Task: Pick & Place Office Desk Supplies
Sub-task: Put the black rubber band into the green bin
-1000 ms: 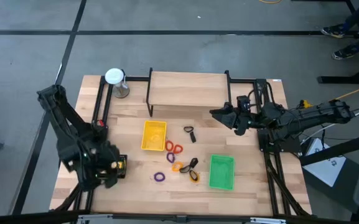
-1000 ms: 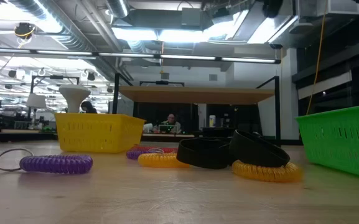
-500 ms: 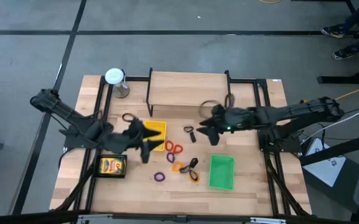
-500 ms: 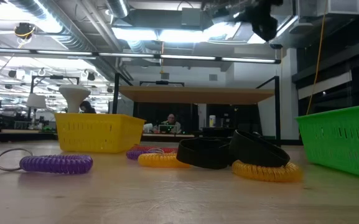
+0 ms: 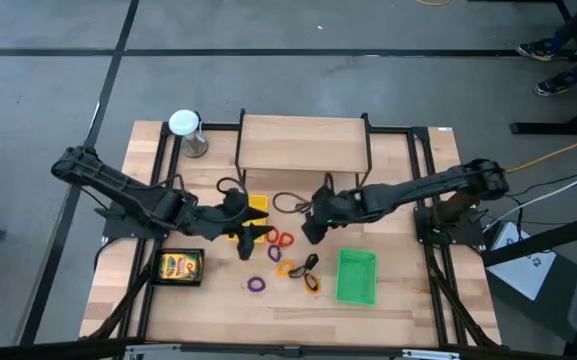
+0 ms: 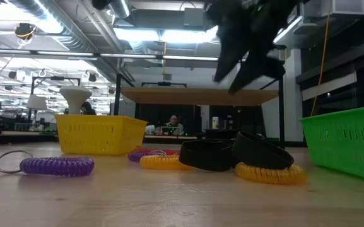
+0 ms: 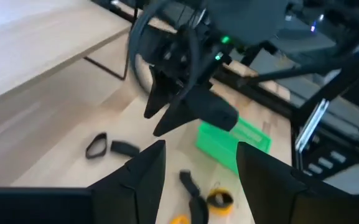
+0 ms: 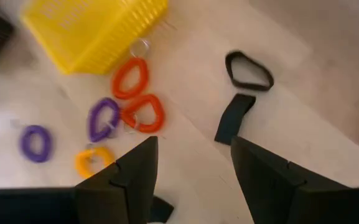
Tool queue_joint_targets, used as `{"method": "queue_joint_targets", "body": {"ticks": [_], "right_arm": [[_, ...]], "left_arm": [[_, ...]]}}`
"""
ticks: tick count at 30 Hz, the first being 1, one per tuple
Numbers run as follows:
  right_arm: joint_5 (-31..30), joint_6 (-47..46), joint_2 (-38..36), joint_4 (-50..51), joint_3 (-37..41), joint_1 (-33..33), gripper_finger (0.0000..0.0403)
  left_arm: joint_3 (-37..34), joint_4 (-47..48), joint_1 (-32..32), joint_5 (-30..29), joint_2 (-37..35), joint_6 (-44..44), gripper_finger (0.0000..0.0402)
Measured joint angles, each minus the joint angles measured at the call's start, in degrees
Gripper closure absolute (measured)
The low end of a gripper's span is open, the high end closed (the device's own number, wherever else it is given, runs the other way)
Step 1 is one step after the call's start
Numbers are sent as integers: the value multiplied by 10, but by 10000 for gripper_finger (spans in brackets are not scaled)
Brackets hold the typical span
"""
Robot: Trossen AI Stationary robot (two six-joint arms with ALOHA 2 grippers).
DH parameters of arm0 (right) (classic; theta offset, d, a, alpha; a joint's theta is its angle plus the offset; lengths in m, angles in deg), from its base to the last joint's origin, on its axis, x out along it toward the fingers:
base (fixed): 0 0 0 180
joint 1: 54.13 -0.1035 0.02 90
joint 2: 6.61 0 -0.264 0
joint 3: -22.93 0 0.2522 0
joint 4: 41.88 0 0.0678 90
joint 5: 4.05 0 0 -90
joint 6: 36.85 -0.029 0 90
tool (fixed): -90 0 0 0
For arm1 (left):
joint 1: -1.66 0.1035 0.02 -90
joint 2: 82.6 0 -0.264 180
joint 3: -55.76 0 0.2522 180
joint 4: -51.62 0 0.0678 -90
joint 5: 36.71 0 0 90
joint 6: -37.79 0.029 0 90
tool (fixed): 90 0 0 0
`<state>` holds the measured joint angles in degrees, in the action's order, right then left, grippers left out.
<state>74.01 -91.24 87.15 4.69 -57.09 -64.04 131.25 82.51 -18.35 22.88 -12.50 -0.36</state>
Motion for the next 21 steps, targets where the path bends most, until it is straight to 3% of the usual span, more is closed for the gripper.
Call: {"method": "queue_joint_targets", "body": {"ticks": [7, 14, 21], "right_arm": [[23, -24, 91, 46, -53, 10, 197], [-18, -52, 111, 87, -96, 27, 197], [-14, -103, 119, 98, -91, 42, 197]], "left_arm": [[-33, 48, -21, -20, -93, 15, 225], [-171, 48, -42, -21, -240, -32, 226], [-286, 38, -67, -25, -343, -75, 226]]}}
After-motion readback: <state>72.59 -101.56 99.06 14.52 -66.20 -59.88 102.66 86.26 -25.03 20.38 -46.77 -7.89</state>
